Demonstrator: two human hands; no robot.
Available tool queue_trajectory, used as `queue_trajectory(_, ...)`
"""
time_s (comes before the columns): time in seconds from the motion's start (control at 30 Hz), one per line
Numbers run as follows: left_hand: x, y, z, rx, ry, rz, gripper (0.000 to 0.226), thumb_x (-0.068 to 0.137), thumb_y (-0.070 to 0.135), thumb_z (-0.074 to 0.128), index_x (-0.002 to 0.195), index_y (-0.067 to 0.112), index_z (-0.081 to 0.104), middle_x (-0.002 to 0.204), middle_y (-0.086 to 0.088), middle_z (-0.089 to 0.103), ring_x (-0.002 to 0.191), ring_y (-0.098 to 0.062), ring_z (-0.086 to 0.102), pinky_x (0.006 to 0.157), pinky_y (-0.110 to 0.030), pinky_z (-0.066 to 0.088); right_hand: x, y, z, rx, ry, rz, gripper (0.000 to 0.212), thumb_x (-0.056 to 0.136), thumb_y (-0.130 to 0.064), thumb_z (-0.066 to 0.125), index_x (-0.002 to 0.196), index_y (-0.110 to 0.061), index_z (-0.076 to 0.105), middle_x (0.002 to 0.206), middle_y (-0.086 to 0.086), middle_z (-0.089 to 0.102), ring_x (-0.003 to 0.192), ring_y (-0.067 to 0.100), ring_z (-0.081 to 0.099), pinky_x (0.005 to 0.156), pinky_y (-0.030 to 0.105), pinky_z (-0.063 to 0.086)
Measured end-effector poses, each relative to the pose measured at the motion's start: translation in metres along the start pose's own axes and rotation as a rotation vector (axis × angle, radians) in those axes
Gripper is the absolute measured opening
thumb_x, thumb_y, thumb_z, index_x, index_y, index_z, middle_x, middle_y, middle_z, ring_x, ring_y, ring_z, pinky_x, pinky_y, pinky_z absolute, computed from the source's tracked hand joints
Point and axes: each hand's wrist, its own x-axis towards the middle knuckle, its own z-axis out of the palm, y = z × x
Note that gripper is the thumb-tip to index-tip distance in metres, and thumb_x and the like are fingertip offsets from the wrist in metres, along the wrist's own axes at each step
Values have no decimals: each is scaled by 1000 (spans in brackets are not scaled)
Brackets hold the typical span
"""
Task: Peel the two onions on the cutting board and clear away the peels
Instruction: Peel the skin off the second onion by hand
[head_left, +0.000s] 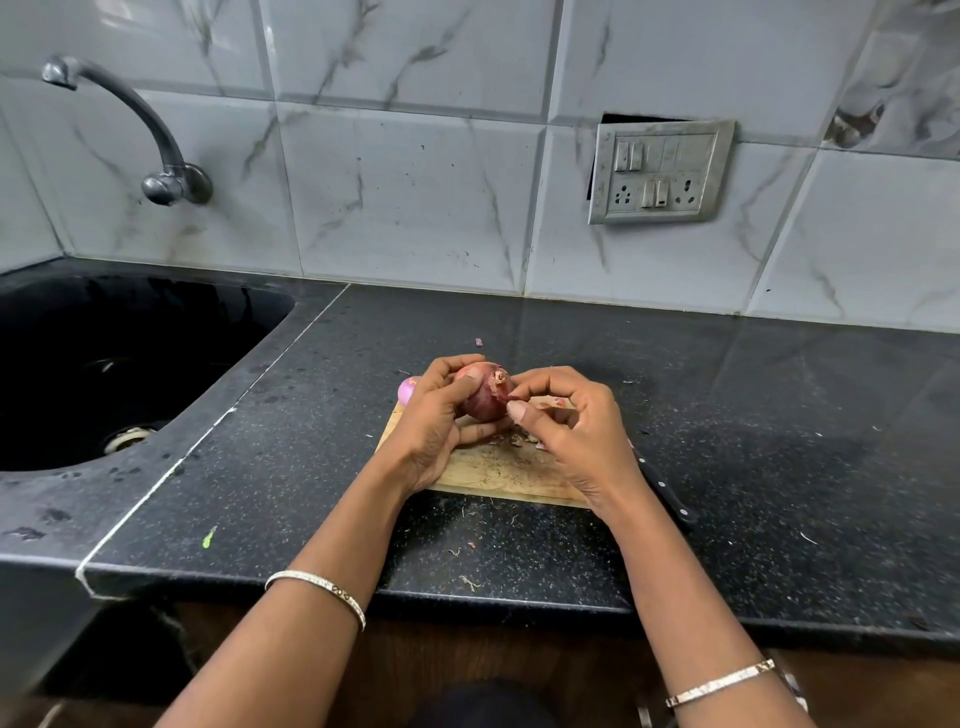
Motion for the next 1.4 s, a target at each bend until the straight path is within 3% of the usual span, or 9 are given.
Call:
queue_trajectory(0.1, 1, -1, 0, 3, -10, 20, 31, 103, 15, 55, 133, 6, 50, 112, -8, 70, 80, -17, 77, 68, -36, 64, 0, -2, -1, 9, -19, -12, 16, 82, -4, 79, 82, -19, 77, 104, -4, 70, 98, 6, 67, 75, 13, 49)
queue_trajectory(0.37, 2, -3, -2, -13, -24, 61, 16, 104, 15, 53, 117, 17, 44, 112, -10, 64, 75, -15, 72, 60, -33, 61, 1, 0, -1, -217, -84, -68, 19, 73, -16, 88, 80, -32, 80, 100, -13, 65, 104, 12, 58, 86, 21, 41)
queue_trajectory(0.5, 0, -2, -1, -19, -12, 67, 17, 105, 19, 52, 120, 17, 46, 112, -8, 62, 72, -13, 73, 55, -25, 57, 1, 0, 1, -338, -70, -96, 16, 71, -17, 89, 78, -28, 81, 99, -14, 64, 102, 11, 52, 88, 17, 37)
queue_trajectory(0.63, -2, 1, 2, -54, -36, 49, 38, 106, 26, 50, 138, 6, 45, 124, -17, 59, 81, -20, 76, 69, -33, 65, 1, 1, -4, -282, 61, -50, 7, 73, -21, 81, 74, -26, 76, 91, -15, 66, 95, 14, 60, 84, 36, 49)
queue_trajectory(0.73, -3, 3, 3, -113, -38, 31, 39, 106, 27, 48, 137, 2, 48, 118, -17, 64, 91, -29, 76, 75, -40, 65, 3, 5, -8, -354, 237, 6, 9, 76, -19, 77, 73, -26, 73, 82, -14, 67, 87, 17, 64, 81, 42, 53)
queue_trajectory(0.9, -4, 2, 2, -146, -50, 5, 39, 108, 27, 46, 137, 2, 49, 103, -15, 73, 109, -46, 68, 81, -49, 62, 2, 9, -8, -476, 236, 31, 30, 76, -19, 75, 105, -26, 71, 97, -11, 66, 96, 17, 59, 87, 41, 52)
queue_trajectory(1.03, -4, 2, 1, -76, -44, 14, 41, 108, 31, 43, 137, 4, 51, 120, -17, 66, 99, -30, 73, 76, -44, 65, 2, -1, -3, -269, 141, -104, 30, 76, -28, 84, 103, -28, 69, 102, -14, 66, 92, 8, 62, 78, 34, 55)
queue_trajectory(1.13, -3, 1, -1, -29, -59, 4, 44, 108, 37, 41, 137, 7, 53, 130, -22, 62, 102, -33, 70, 75, -42, 65, 2, -1, 2, -313, 74, -172, 30, 72, -35, 88, 94, -27, 69, 98, -14, 63, 94, 12, 61, 83, 36, 52)
queue_trajectory(1.4, -1, -2, -2, 12, -81, -10, 43, 107, 42, 40, 130, 10, 57, 126, -17, 62, 90, -20, 73, 72, -37, 64, 4, 2, 4, -287, 105, -198, 26, 69, -30, 91, 81, -19, 70, 80, -11, 64, 73, 12, 61, 70, 41, 52)
